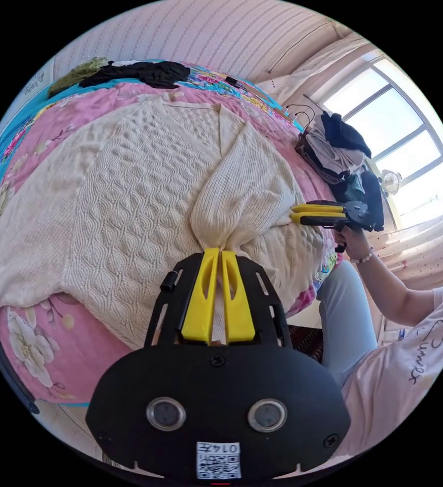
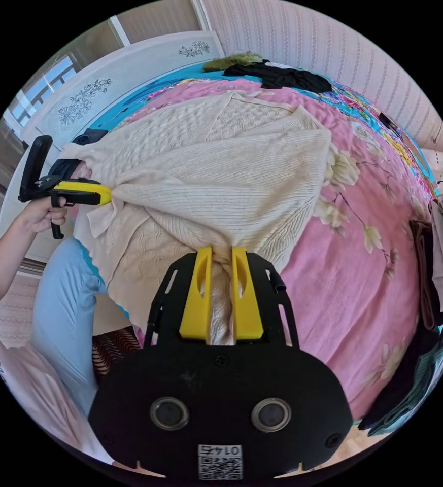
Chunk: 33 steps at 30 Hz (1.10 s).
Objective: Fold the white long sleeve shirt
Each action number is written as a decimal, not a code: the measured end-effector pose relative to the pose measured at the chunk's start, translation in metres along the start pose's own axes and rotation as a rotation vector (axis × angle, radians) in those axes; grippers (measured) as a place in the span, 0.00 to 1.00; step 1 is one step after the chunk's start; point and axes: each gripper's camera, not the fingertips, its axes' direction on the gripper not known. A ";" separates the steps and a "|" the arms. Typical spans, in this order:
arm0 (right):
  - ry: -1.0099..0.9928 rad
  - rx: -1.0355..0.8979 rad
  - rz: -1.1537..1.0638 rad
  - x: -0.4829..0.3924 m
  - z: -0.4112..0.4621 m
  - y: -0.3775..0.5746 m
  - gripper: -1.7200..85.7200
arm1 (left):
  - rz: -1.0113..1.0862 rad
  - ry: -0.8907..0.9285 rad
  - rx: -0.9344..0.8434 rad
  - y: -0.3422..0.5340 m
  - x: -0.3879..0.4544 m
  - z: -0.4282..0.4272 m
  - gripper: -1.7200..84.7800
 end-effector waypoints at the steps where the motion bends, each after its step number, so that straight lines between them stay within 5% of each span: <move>1: 0.001 -0.014 -0.023 -0.001 -0.004 -0.004 0.05 | 0.017 0.020 0.008 0.000 -0.005 -0.013 0.01; 8: 0.040 -0.055 -0.117 -0.014 -0.009 -0.014 0.04 | 0.059 0.074 -0.054 0.002 -0.040 -0.059 0.01; 21: 0.064 0.050 -0.008 -0.029 -0.022 -0.033 0.10 | 0.170 -0.195 -0.111 -0.005 -0.007 -0.084 0.09; 33: -0.057 0.223 0.010 -0.057 -0.026 -0.085 0.10 | -0.097 -0.185 -0.027 0.081 -0.018 -0.114 0.08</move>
